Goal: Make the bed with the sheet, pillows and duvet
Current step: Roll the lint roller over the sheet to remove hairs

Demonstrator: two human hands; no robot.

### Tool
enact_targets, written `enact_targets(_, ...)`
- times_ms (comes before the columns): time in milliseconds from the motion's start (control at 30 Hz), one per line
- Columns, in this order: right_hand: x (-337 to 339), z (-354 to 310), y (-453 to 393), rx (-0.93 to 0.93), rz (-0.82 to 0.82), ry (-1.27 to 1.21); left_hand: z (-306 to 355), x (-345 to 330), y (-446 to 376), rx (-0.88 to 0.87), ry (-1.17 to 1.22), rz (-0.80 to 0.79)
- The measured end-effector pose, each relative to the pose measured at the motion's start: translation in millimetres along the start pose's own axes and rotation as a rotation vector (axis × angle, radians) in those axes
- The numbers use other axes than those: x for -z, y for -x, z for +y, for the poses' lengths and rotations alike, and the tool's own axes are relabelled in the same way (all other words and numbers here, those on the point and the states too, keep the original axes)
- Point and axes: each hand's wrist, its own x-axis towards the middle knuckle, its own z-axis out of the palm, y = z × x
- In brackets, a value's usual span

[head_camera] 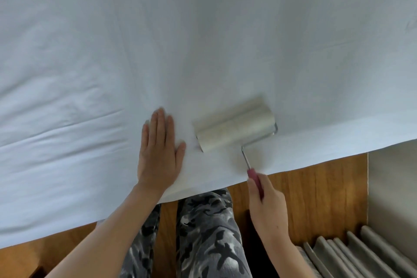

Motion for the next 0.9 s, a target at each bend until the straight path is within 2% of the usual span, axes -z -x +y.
enact_targets(133, 13.6, 26.5, 32.0, -0.095, -0.055, 0.038, 9.0, -7.2, 29.9, -0.208, -0.032, -0.104)
enact_targets(267, 36.5, 19.2, 51.1, -0.114, -0.078, 0.032, 14.2, 7.5, 64.2, -0.371, -0.074, -0.253)
enact_targets(567, 117.7, -29.4, 107.6, -0.092, -0.017, -0.040, 39.5, 142.0, 69.8, -0.333, -0.109, -0.420)
enact_targets(733, 179.0, -58.0, 149.5, -0.119, 0.121, -0.063, 58.0, 225.9, 37.1, -0.286, -0.079, -0.279)
enact_targets(833, 205.9, -77.2, 181.7, -0.155, 0.238, -0.155, 63.2, 281.2, 26.7, -0.334, -0.065, -0.203)
enact_targets(900, 214.9, -83.4, 186.2, -0.140, 0.280, -0.210, 59.8, 300.4, 20.0, -0.286, -0.025, -0.174)
